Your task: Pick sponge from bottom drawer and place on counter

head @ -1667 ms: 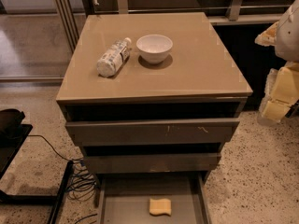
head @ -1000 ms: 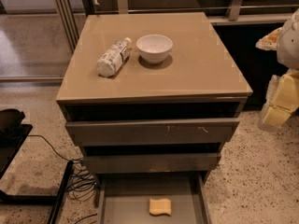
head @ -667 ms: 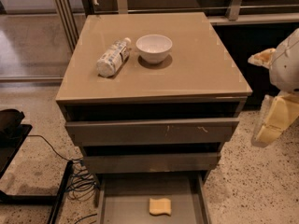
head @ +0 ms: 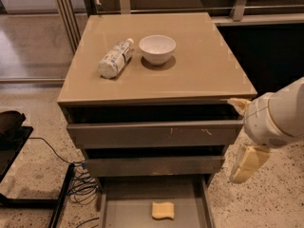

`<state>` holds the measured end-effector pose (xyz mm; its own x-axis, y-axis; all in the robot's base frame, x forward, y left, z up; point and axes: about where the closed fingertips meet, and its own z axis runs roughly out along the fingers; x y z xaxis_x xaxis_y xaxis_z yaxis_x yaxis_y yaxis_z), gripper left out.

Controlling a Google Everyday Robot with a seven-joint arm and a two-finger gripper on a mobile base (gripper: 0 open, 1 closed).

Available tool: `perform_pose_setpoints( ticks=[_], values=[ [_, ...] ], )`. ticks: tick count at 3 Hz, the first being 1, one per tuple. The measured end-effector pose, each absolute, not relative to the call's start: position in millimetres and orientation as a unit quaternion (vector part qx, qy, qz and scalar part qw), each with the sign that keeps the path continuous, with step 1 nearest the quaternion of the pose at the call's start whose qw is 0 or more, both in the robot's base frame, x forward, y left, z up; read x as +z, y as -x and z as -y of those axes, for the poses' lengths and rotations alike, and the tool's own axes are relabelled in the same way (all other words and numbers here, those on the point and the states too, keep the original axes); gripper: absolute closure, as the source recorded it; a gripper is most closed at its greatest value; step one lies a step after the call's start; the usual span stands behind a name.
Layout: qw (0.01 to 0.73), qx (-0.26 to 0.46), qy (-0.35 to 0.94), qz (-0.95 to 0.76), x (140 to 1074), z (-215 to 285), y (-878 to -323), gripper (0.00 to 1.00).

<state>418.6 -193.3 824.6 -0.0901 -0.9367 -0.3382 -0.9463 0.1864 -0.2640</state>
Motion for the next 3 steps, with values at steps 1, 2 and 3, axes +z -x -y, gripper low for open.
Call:
perform_pose_setpoints(
  ticks=[1,2,3],
  values=[
    [0.198,0.022,0.639,-0.743,769,187,-413,0.0],
    [0.198,0.022,0.639,-0.743,769,187,-413,0.0],
    [0.179,0.042,0.654,-0.734,733,179,-413,0.0]
  ],
)
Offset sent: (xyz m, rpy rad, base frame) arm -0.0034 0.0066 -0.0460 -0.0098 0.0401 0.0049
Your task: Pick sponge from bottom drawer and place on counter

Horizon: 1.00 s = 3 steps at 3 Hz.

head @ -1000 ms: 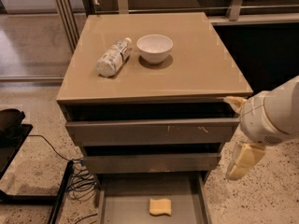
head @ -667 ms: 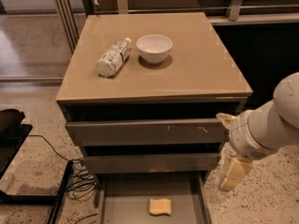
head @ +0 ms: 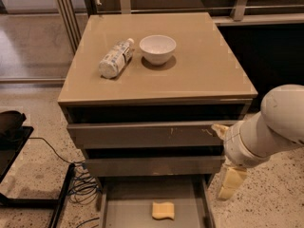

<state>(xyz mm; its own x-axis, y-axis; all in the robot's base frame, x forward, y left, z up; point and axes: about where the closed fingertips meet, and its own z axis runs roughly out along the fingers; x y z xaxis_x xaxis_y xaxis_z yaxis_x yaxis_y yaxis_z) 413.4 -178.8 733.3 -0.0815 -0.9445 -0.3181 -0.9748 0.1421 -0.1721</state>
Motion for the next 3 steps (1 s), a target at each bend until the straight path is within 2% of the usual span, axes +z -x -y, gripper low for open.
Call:
perform_pose_setpoints(
  ticks=[1,3],
  values=[
    [0.176,0.065,0.673,-0.716,675,167,-411,0.0],
    [0.235,0.097,0.682,-0.686,579,150,-412,0.0]
  ],
)
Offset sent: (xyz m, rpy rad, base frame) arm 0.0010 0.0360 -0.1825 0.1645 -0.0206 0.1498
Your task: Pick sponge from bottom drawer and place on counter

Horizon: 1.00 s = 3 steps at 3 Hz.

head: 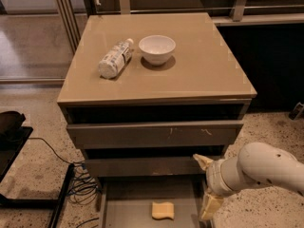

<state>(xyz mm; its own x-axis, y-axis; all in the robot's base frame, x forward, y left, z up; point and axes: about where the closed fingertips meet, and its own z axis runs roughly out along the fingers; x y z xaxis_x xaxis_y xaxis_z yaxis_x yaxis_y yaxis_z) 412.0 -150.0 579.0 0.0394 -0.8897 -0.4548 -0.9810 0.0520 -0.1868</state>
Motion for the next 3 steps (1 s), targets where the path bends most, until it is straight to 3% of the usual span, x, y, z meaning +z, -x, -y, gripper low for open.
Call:
perform_pose_setpoints(
  ticks=[1,3],
  values=[
    [0.251,0.11,0.676,-0.684,543,151,-414,0.0],
    [0.209,0.148,0.653,-0.713,452,157,-415,0.0]
  ],
)
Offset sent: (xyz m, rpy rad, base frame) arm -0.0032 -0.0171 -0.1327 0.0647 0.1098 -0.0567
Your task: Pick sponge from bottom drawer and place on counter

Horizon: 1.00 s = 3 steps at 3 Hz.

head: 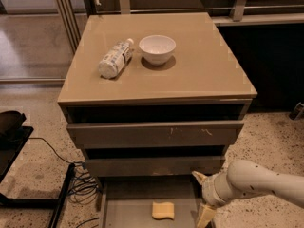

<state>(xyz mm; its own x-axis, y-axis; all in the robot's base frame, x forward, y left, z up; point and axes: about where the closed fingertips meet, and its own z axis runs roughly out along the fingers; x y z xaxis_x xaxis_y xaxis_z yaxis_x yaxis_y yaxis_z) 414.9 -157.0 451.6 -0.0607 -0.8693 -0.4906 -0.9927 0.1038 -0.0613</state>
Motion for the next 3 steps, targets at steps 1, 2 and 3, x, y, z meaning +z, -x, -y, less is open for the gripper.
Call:
perform_pose_setpoints(
  ticks=[1,2,3],
  values=[
    [0.209,0.148,0.653,-0.713,452,157,-415,0.0],
    [0.21,0.145,0.659,-0.707,432,142,-420,0.0],
    [0.24,0.148,0.659,-0.698,397,130,-439,0.0]
  ],
)
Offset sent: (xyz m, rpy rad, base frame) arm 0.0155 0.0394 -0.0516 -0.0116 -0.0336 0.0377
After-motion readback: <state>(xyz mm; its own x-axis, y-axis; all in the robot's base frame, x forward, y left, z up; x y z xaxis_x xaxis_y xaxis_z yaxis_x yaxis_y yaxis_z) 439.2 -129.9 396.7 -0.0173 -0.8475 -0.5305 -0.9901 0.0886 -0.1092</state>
